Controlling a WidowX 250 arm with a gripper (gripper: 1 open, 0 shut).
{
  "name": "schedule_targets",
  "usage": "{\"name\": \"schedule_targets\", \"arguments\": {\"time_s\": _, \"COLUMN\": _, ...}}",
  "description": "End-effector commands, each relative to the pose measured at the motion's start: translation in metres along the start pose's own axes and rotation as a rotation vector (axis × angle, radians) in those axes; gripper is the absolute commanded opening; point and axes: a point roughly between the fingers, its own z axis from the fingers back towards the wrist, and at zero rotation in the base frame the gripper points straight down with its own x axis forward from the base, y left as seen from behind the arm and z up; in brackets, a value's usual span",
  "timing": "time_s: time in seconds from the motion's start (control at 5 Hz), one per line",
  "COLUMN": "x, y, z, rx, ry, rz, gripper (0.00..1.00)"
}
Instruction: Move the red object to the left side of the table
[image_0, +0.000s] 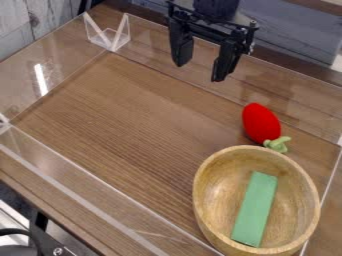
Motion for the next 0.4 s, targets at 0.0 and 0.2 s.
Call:
{"name": "schedule_targets", "arguments": {"time_s": 0.0, "x": -0.004, "y": -0.005, "z": -0.014, "rx": -0.011, "ry": 0.027, "rz": 0.108, "gripper": 1.00}}
{"name": "schedule_targets", "arguments": {"time_s": 0.2, "x": -0.003, "y": -0.025, "z": -0.024, "rx": -0.036, "ry": 0.017, "rz": 0.294, "gripper": 1.00}}
